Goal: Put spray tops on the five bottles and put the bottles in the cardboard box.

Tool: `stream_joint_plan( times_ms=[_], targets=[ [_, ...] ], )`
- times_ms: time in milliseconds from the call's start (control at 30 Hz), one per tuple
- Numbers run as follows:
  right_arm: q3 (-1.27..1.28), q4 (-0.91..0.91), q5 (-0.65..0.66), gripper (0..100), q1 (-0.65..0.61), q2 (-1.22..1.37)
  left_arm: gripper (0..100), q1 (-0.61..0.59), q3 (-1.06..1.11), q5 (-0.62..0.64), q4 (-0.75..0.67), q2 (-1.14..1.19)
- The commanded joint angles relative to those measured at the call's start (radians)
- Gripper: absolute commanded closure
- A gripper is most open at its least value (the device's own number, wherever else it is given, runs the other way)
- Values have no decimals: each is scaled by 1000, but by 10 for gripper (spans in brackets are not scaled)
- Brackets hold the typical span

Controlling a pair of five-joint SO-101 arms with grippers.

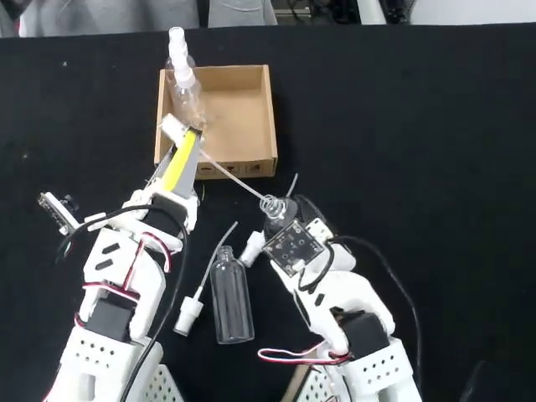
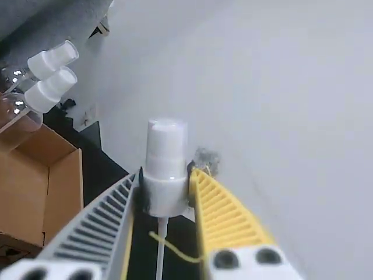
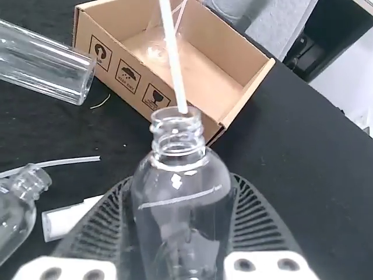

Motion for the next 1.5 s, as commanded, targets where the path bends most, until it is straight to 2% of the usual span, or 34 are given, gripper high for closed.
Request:
stream_joint_plan(
  times_ms=[0, 300, 500, 1000, 1200, 1467],
  targets=[
    [-4, 0, 6, 911, -18, -104, 971, 13, -7, 0, -23, -15],
    [-4, -3, 2, 913, -15, -104, 971, 16, 28, 0, -23, -14],
    [-4, -2, 2, 913, -14, -104, 971, 85, 58, -75, -23, -14],
    [-2, -5, -68, 913, -12, -104, 970, 165, 73, -83, -17, -5],
    [-2, -5, -68, 913, -12, -104, 970, 228, 102, -160, -20, -5],
    [-2, -2, -68, 913, -12, -104, 970, 234, 105, -180, -18, -6]
  ],
)
